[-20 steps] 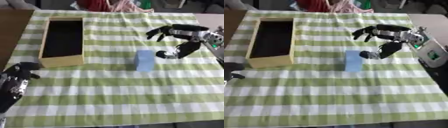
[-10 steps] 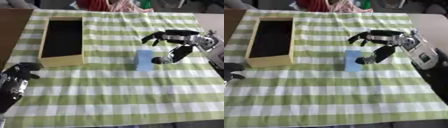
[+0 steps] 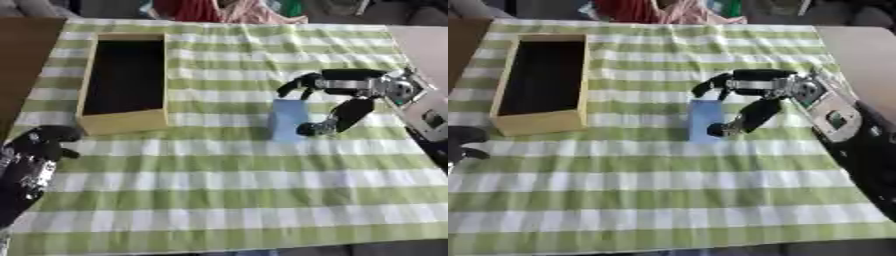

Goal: Pick up objects on the table and place them in the box.

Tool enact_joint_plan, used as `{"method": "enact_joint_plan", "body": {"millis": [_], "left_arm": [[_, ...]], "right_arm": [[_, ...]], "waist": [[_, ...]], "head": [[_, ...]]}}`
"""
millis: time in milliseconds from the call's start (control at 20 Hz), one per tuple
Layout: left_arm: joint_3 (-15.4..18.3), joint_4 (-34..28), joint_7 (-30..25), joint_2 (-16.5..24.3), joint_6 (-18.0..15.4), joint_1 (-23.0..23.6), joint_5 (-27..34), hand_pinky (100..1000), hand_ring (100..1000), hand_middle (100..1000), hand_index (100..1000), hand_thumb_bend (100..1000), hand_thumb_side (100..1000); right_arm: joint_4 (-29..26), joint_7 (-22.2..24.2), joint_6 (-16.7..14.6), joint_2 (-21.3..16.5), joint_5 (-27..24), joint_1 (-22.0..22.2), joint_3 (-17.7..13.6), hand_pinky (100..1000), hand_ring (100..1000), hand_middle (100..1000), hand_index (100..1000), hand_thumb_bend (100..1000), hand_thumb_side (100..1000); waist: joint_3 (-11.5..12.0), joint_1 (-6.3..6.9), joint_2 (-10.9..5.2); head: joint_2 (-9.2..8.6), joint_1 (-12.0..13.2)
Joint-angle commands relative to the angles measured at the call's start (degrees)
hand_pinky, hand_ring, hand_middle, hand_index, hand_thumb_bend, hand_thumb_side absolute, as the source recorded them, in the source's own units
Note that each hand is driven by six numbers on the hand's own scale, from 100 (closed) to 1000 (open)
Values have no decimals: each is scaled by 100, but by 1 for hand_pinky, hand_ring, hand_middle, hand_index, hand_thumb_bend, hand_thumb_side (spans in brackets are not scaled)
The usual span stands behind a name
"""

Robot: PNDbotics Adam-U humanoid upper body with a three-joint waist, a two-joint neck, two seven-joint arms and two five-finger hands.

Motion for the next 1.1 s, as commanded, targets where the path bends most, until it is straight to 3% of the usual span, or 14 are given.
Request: {"method": "enact_joint_plan", "body": {"millis": [50,300,500,800,900,1100], "left_arm": [[-13,-104,-16,41,-9,-51,15,657,773,700,718,100,559],[-15,-102,-22,36,-9,-54,18,658,773,700,718,100,560],[-15,-101,-27,36,-14,-54,15,659,773,701,718,100,557],[-17,-100,-27,35,-24,-55,13,659,774,702,718,100,555],[-18,-100,-26,33,-26,-57,9,660,774,702,719,100,555],[-18,-98,-21,33,-30,-56,2,660,774,702,718,100,552]], "right_arm": [[156,-38,-7,-25,189,-107,-51,815,1000,901,1000,381,584],[478,-135,-52,95,445,-136,-78,815,1000,900,1000,379,586],[639,-289,-108,148,647,-135,-114,806,1000,846,1000,357,567],[649,-786,-250,172,1027,-110,-157,780,973,638,971,235,445],[637,-972,-305,177,1103,-102,-157,753,935,530,946,187,380],[593,-1371,-372,181,1183,-91,-195,708,882,405,885,113,311]], "waist": [[4,16,-65],[7,22,-62],[8,29,-59],[0,37,-54],[-3,40,-51],[-3,47,-49]], "head": [[-22,-22],[-23,-25],[-26,-27],[-24,-28],[-25,-26],[-24,-27]]}}
